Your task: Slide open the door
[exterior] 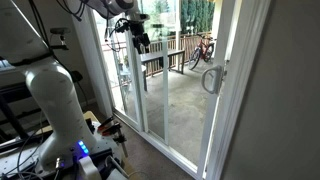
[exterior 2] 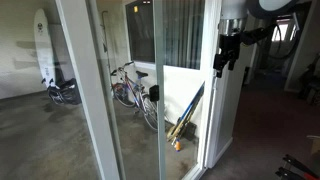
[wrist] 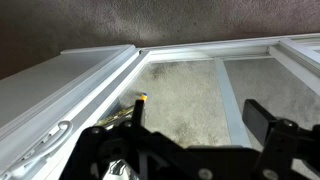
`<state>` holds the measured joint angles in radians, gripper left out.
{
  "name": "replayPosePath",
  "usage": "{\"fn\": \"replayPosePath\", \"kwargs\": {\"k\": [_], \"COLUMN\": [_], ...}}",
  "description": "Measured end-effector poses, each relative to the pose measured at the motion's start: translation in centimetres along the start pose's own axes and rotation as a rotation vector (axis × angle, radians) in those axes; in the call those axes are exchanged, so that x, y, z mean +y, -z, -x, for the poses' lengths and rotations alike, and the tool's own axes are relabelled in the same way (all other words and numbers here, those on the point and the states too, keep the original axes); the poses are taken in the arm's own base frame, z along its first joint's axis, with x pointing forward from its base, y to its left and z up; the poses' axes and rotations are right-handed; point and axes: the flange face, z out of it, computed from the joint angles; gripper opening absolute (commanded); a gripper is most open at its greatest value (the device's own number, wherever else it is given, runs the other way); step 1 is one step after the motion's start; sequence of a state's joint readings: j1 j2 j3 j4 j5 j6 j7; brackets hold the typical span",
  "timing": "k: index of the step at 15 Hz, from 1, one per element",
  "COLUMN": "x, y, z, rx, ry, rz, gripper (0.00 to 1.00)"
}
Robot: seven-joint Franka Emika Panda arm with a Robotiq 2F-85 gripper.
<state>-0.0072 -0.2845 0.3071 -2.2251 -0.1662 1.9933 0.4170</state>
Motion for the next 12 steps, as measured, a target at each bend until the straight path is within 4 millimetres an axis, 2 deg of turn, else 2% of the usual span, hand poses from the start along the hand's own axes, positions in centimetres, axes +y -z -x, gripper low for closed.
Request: {"fn": "replayPosePath", "kwargs": {"k": [8, 10, 12], "x": [0.1, 1.2, 3.8], "y": [0.0, -0.2, -0.8], "z": [0.0, -0.3, -0.8], "rx": [-0.001, -0.006, -0.020], "ry": [-0.002, -0.012, -0.009], "rz": [-0.004, -0.010, -0.017], "gripper": [1.00, 1.00, 1.00]}}
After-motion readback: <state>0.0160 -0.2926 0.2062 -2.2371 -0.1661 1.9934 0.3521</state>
